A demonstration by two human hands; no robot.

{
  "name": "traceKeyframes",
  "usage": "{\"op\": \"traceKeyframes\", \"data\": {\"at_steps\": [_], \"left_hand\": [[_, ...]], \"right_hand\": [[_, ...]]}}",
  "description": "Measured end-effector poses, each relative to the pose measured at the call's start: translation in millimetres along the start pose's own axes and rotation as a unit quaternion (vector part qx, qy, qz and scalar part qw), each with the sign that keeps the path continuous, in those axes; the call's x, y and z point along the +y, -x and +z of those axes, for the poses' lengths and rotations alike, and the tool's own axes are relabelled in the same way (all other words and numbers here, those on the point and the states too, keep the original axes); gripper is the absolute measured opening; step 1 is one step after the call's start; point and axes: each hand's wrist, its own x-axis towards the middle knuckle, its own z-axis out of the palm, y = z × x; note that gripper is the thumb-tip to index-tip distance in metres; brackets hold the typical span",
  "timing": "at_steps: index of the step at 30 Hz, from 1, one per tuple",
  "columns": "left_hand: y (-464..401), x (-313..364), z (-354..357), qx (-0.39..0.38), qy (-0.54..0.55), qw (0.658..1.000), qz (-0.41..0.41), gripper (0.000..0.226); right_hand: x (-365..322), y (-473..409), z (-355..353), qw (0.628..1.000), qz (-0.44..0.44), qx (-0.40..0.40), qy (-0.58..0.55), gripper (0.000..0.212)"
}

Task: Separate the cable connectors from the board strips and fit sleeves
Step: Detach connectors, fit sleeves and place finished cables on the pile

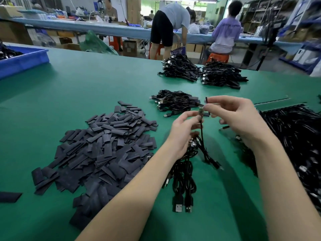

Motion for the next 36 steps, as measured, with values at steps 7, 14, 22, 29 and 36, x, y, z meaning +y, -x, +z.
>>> {"op": "traceKeyframes", "data": {"at_steps": [7, 14, 22, 29, 36], "left_hand": [[-2, -5, -2, -0.045, -0.034, 0.998, 0.015, 0.017], [-2, -7, -4, -0.073, -0.029, 0.996, 0.037, 0.018], [-1, -6, -5, -0.084, -0.021, 0.996, 0.037, 0.017], [-1, -6, -6, -0.091, -0.021, 0.995, 0.035, 0.011], [-2, -7, -7, -0.114, -0.042, 0.992, 0.034, 0.016]], "right_hand": [[19, 3, 6, 0.971, 0.058, 0.09, -0.215, 0.017], [27, 2, 13, 0.959, 0.054, 0.128, -0.246, 0.018], [35, 2, 12, 0.958, 0.046, 0.106, -0.261, 0.022], [47, 2, 13, 0.959, 0.015, 0.08, -0.272, 0.017], [52, 1, 6, 0.961, 0.029, 0.039, -0.271, 0.016]]}}
